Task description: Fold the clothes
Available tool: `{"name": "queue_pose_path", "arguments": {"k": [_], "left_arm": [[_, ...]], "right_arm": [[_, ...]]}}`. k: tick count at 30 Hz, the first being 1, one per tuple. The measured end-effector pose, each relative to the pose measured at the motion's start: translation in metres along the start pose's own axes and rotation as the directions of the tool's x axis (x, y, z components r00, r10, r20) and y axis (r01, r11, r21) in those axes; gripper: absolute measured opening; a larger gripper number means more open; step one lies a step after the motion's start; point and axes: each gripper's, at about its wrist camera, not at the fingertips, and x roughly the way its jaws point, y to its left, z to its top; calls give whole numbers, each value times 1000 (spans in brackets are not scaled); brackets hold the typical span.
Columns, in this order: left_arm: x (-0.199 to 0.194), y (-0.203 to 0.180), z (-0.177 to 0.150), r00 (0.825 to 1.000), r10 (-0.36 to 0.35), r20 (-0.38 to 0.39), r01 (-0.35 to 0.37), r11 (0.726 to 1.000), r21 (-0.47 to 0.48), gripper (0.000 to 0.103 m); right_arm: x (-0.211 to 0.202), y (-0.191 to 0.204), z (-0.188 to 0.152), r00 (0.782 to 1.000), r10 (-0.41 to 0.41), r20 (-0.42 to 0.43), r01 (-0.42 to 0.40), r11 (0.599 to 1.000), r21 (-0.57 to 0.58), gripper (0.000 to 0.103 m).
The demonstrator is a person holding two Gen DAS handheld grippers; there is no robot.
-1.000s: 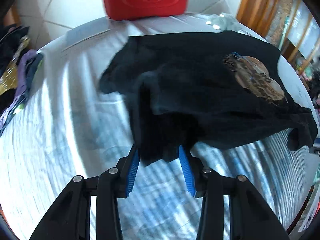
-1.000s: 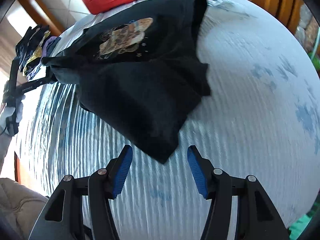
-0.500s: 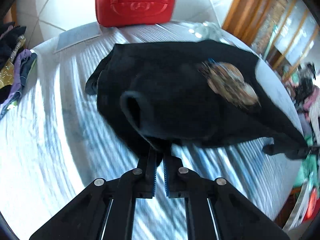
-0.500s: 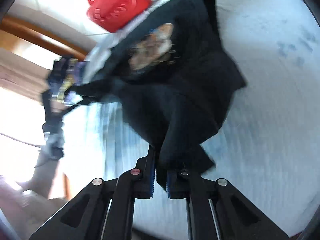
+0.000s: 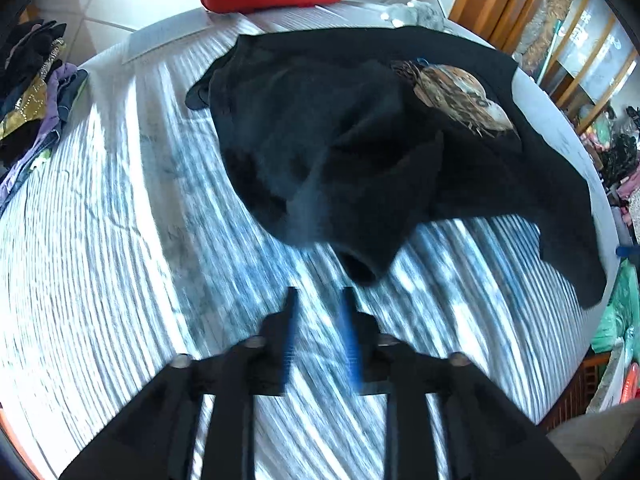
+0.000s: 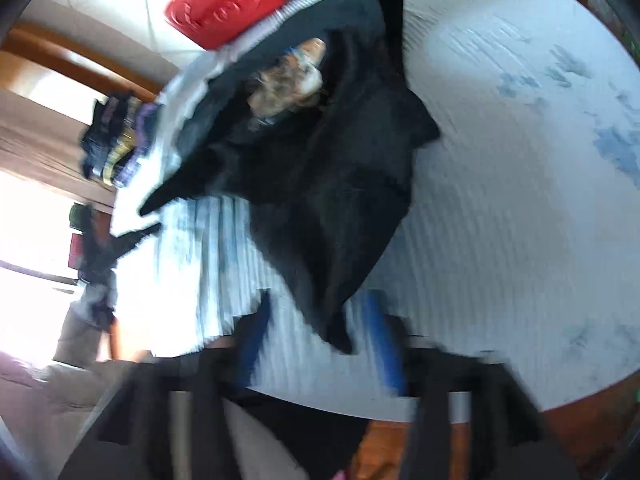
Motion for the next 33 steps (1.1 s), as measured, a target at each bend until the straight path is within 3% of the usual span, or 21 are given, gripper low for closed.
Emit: {"name": "queue_pose_path", "arguments": {"k": [1, 9, 12, 14, 16, 18, 19, 20, 23, 27, 31, 33], "left_arm": [[0, 0, 2, 1000, -2, 4, 2, 1000, -1, 36], [8, -15, 20, 997, -79, 8, 78, 996, 51, 38], [11, -22, 31, 994, -108, 14, 107, 993, 51, 38], [8, -24, 38, 995, -91, 41, 89, 995, 50, 38], [5, -24, 44, 995, -75, 63, 72, 996, 45, 37], [1, -23, 43, 994, -83, 67, 80, 995, 55, 19], [-1, -22, 41, 994, -94, 64, 90, 994, 63, 10], [-4, -21, 39, 993, -104, 60, 100, 992, 71, 10], [-10, -19, 31, 990, -133, 46, 128, 987, 95, 10], [-17, -18, 8, 989, -146, -12, 147, 983, 113, 9], [-28, -13, 8, 988, -152, -14, 153, 983, 97, 9], [-36, -9, 13, 989, -148, 2, 147, 985, 85, 9]], "right_arm": [[2, 0, -4, 1000, -16, -8, 16, 1000, -7, 61], [26, -6, -33, 996, -88, -15, 88, 996, 9, 61], [36, -5, -37, 997, -83, -2, 83, 996, 10, 61], [41, -5, -38, 997, -80, 10, 80, 997, 11, 61], [49, 0, -35, 997, -72, 14, 72, 997, -4, 50], [58, 8, -33, 999, -39, 3, 39, 999, -25, 23], [59, 11, -32, 1000, -18, 2, 18, 999, -33, 19], [60, 13, -31, 1000, 21, 3, -21, 999, -28, 11], [53, 13, -35, 992, 127, -1, -127, 992, 25, 7], [30, 2, -47, 966, 252, 61, -258, 958, 128, 4], [-6, -14, -37, 894, 380, 237, -428, 880, 205, 4], [-16, -12, -19, 877, 401, 264, -453, 873, 179, 4]]}}
